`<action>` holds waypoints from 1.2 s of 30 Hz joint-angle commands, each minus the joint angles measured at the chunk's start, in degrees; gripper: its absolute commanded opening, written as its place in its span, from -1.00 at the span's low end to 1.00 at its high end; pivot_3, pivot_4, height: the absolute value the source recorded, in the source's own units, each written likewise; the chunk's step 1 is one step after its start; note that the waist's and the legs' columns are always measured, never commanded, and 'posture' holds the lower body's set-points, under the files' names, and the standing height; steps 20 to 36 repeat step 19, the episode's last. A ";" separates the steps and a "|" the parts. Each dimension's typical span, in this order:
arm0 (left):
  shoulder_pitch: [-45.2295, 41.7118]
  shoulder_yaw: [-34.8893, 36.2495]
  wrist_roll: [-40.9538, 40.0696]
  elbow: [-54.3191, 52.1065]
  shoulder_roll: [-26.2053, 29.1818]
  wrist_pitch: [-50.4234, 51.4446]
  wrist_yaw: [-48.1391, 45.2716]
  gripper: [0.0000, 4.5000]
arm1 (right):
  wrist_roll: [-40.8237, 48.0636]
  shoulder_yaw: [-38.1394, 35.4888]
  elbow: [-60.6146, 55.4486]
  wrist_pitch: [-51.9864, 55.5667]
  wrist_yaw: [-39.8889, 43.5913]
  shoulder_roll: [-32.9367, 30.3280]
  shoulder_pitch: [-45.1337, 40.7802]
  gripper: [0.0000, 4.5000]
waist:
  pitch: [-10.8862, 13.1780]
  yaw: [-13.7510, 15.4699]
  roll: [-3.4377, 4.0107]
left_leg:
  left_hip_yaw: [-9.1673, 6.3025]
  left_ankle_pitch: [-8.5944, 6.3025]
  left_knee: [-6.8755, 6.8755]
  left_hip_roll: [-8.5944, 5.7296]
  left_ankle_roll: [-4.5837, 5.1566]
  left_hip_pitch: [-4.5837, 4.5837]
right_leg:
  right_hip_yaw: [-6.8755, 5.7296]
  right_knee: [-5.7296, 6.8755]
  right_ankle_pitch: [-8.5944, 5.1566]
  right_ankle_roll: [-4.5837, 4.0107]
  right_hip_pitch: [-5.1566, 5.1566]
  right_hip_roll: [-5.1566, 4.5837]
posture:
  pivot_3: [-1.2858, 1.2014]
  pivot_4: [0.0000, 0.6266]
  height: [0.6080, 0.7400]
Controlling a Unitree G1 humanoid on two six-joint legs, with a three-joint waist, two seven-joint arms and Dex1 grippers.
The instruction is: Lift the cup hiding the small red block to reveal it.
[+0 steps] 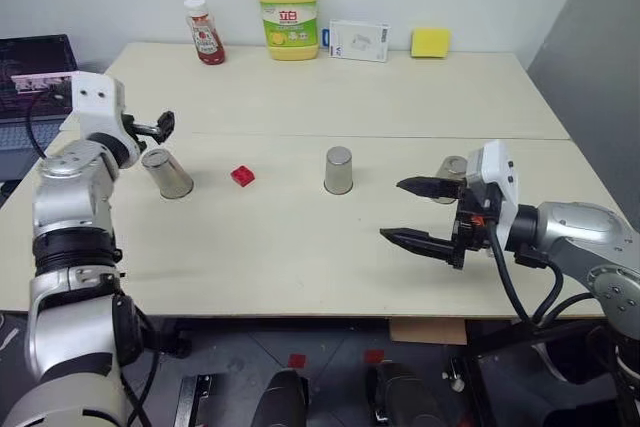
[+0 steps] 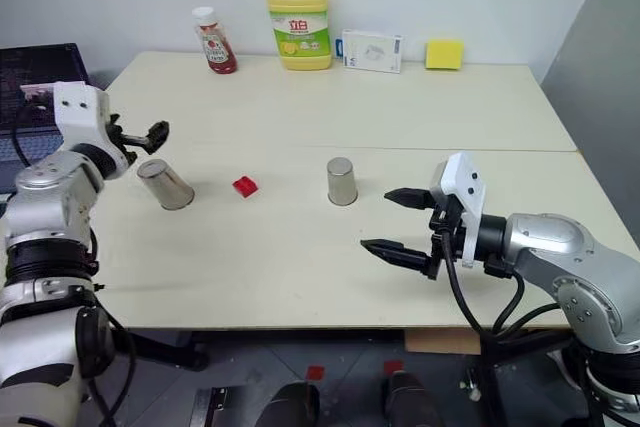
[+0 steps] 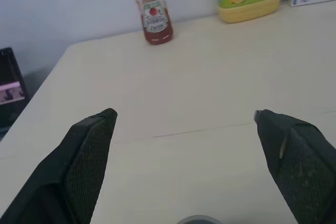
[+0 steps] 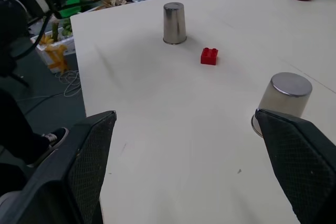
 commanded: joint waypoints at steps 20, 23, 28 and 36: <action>28.18 8.39 -15.55 -32.88 18.00 13.14 -29.66 0.99 | -8.61 -5.60 7.26 -9.79 5.66 -4.08 3.67 1.00 | 0.02 0.15 0.03 | 0.06 -0.01 -0.03 0.09 0.01 0.08 | -0.01 -0.03 -0.06 -0.04 0.01 0.09 | 0.03 -0.52 1.00; 28.18 8.39 -15.55 -32.88 18.00 13.14 -29.66 0.99 | -8.61 -5.60 7.26 -9.79 5.66 -4.08 3.67 1.00 | 0.02 0.15 0.03 | 0.06 -0.01 -0.03 0.09 0.01 0.08 | -0.01 -0.03 -0.06 -0.04 0.01 0.09 | 0.03 -0.52 1.00; 28.18 8.39 -15.55 -32.88 18.00 13.14 -29.66 0.99 | -8.61 -5.60 7.26 -9.79 5.66 -4.08 3.67 1.00 | 0.02 0.15 0.03 | 0.06 -0.01 -0.03 0.09 0.01 0.08 | -0.01 -0.03 -0.06 -0.04 0.01 0.09 | 0.03 -0.52 1.00; 28.18 8.39 -15.55 -32.88 18.00 13.14 -29.66 0.99 | -8.61 -5.60 7.26 -9.79 5.66 -4.08 3.67 1.00 | 0.02 0.15 0.03 | 0.06 -0.01 -0.03 0.09 0.01 0.08 | -0.01 -0.03 -0.06 -0.04 0.01 0.09 | 0.03 -0.52 1.00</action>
